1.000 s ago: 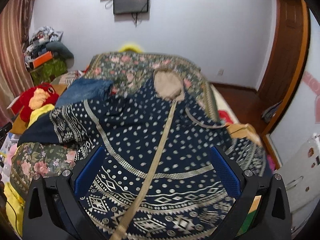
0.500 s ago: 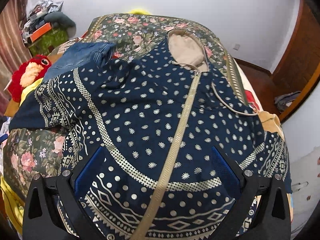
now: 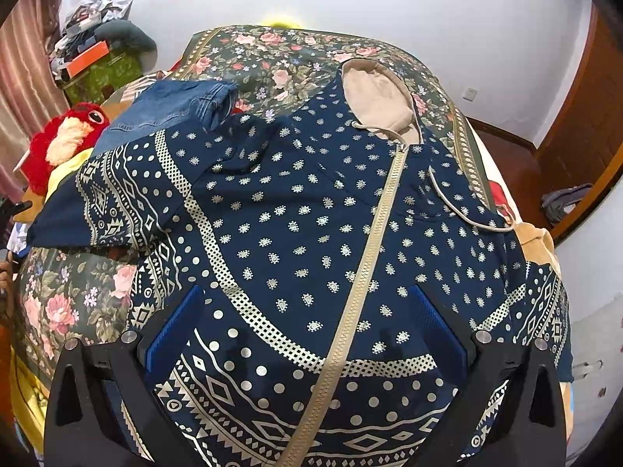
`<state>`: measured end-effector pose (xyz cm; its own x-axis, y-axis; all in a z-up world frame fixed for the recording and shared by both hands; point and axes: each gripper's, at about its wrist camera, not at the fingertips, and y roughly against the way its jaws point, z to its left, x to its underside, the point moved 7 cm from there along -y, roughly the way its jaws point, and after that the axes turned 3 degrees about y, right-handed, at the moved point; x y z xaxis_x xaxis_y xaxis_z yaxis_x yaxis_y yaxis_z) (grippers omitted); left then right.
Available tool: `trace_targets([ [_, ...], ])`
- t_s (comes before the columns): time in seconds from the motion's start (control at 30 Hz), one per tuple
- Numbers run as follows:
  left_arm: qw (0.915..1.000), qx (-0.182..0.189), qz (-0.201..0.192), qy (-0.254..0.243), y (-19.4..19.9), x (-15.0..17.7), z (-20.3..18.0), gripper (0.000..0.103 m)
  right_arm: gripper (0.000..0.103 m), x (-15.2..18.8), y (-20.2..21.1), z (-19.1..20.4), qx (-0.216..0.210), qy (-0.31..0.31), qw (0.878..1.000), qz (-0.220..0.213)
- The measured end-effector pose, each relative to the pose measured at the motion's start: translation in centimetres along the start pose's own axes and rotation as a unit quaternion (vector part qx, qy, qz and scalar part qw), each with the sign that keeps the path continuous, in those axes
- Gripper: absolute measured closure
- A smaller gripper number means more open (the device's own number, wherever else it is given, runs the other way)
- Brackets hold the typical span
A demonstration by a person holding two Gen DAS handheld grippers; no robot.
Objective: Fold large clothes
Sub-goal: 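Reach the left tool to the navy sleeve cuff and grasp it, then carry the sleeve cuff with the left tool across the garment body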
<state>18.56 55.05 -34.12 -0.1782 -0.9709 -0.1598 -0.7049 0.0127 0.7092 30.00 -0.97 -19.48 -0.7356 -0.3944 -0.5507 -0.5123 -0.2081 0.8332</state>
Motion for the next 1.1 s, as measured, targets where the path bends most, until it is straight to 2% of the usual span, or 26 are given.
trace_targets([
  [0.03,0.9999,-0.016,-0.002,-0.005,-0.2,-0.2,0.1,0.014,0.0,0.0,0.2,-0.2,-0.001,-0.004,1.0,-0.002],
  [0.1,0.9978,-0.065,-0.007,-0.014,-0.6,-0.3,0.3,0.039,0.0,0.0,0.6,-0.5,-0.001,-0.011,1.0,-0.007],
  [0.13,0.9954,-0.091,-0.013,-0.026,-0.6,-0.3,0.2,0.046,0.0,0.1,0.8,-0.6,-0.001,-0.014,1.0,-0.008],
  [0.2,0.9894,-0.128,-0.023,-0.064,-0.4,-0.3,-0.6,0.07,0.0,0.3,1.1,-1.1,0.0,-0.021,1.0,-0.009],
  [0.23,0.9866,-0.139,-0.029,-0.08,-0.1,-0.4,-0.9,0.078,0.0,0.4,1.3,-1.2,0.0,-0.023,1.0,-0.009],
  [0.27,0.984,-0.146,-0.035,-0.096,0.3,-0.3,-1.6,0.092,0.0,0.5,1.4,-1.4,0.001,-0.025,1.0,-0.008],
  [0.3,0.9816,-0.149,-0.04,-0.112,0.7,-0.1,-2.4,0.096,0.0,0.6,1.6,-1.7,0.001,-0.029,1.0,-0.01],
  [0.43,0.9709,-0.146,-0.076,-0.174,3.0,0.4,-7.3,0.099,0.0,0.8,2.5,-2.8,0.01,-0.035,0.999,-0.017],
  [0.57,0.9586,-0.11,-0.11,-0.238,5.9,1.7,-14.3,0.099,0.0,0.8,3.3,-3.9,0.013,-0.04,0.999,-0.023],
  [0.67,0.9425,-0.077,-0.138,-0.294,8.3,3.9,-20.3,0.099,0.0,0.8,3.8,-4.7,0.012,-0.042,0.999,-0.031],
  [0.77,0.9269,-0.027,-0.153,-0.341,10.2,7.1,-27.2,0.099,0.0,0.7,4.1,-5.6,0.015,-0.043,0.998,-0.038],
  [0.93,0.9078,0.042,-0.145,-0.391,11.1,12.8,-35.7,0.099,0.0,0.5,4.6,-7.3,0.02,-0.037,0.998,-0.056],
  [1.1,0.8871,0.087,-0.105,-0.441,8.6,20.3,-42.7,0.099,0.0,0.5,5.1,-9.7,0.013,-0.048,0.996,-0.071],
])
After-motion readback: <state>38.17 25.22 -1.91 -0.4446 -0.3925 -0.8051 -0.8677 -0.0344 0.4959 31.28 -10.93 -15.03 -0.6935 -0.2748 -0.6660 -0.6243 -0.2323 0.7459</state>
